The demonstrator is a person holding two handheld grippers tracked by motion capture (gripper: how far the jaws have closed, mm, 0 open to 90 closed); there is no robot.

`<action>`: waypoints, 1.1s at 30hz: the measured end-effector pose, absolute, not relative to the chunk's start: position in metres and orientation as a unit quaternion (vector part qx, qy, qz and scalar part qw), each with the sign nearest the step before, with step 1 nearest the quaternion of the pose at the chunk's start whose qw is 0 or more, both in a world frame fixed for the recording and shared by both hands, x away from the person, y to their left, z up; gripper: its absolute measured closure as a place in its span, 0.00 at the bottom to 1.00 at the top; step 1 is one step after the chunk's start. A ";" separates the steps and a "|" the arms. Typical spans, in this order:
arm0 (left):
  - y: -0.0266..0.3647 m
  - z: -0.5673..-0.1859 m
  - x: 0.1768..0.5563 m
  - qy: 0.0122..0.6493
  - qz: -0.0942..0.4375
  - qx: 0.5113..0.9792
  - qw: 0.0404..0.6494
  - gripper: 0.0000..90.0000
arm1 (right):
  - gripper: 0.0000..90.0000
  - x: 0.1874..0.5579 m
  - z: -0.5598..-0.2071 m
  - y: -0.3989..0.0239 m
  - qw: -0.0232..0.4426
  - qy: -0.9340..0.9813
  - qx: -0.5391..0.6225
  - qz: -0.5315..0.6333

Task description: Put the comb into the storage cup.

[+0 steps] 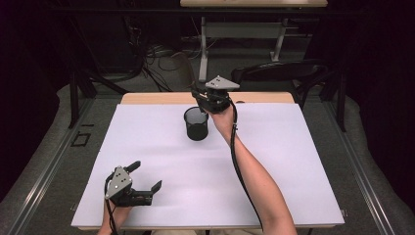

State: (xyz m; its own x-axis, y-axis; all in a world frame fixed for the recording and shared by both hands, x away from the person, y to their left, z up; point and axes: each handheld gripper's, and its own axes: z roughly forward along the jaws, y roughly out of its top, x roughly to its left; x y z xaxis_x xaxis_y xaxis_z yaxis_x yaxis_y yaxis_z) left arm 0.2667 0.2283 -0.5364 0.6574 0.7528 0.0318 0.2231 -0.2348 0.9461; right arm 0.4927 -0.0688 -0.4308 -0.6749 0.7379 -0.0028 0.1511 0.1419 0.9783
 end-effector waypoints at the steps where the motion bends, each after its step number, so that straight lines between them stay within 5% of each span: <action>1: 0.228 -0.536 0.267 0.328 0.253 0.744 0.525 0.01 | 0.81 0.493 -0.431 -0.069 0.256 0.711 0.312 0.576; 33: 0.229 -0.536 0.266 0.328 0.252 0.742 0.527 0.01 | 0.81 0.500 -0.449 -0.059 0.245 0.710 0.310 0.583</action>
